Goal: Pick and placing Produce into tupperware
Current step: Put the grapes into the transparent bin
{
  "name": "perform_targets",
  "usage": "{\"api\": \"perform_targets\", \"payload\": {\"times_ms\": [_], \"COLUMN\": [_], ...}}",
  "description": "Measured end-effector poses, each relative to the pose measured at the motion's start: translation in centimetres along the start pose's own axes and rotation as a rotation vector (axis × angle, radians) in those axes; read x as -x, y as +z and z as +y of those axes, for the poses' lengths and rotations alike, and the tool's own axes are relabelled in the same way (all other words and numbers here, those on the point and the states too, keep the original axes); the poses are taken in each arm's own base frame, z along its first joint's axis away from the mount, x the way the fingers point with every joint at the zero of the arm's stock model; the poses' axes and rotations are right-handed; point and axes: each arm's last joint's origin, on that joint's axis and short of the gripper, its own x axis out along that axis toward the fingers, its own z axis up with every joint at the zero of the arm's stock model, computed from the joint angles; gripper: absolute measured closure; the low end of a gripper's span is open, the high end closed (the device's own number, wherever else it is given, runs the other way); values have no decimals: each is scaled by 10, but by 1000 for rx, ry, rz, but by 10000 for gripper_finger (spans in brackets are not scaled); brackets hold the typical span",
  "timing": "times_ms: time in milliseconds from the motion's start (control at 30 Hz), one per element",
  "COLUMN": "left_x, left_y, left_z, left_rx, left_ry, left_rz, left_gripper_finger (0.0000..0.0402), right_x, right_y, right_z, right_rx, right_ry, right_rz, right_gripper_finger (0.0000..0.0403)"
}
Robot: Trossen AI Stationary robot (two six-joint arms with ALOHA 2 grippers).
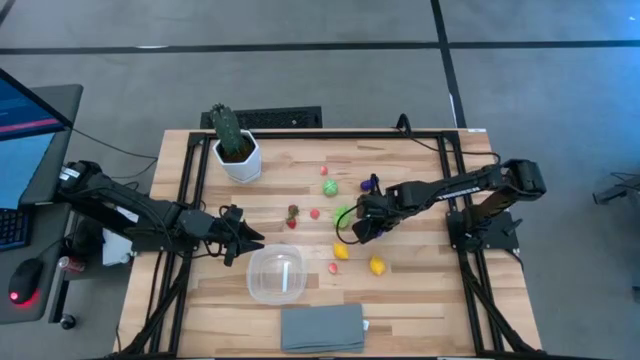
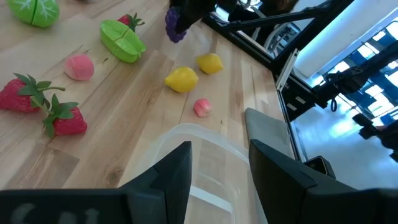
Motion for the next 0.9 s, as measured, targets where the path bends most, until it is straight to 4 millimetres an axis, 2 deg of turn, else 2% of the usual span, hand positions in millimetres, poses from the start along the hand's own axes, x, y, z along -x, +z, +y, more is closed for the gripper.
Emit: {"api": "perform_targets", "payload": {"times_ms": [300,600,900], "left_x": [0,0,0], "left_y": [0,0,0], "left_z": [0,0,0], "left_rx": [0,0,5], "left_ry": [0,-1,-3], "left_rz": [-1,-1,-4], "left_gripper_finger": [253,253,253], "right_x": [29,62,70], "right_y": [-1,6,4], "right_z": [2,18,37], "right_rx": [0,28,100], "right_ry": [126,407,573], "right_rz": [-80,-255,-339], "right_gripper_finger": [176,180,177]}}
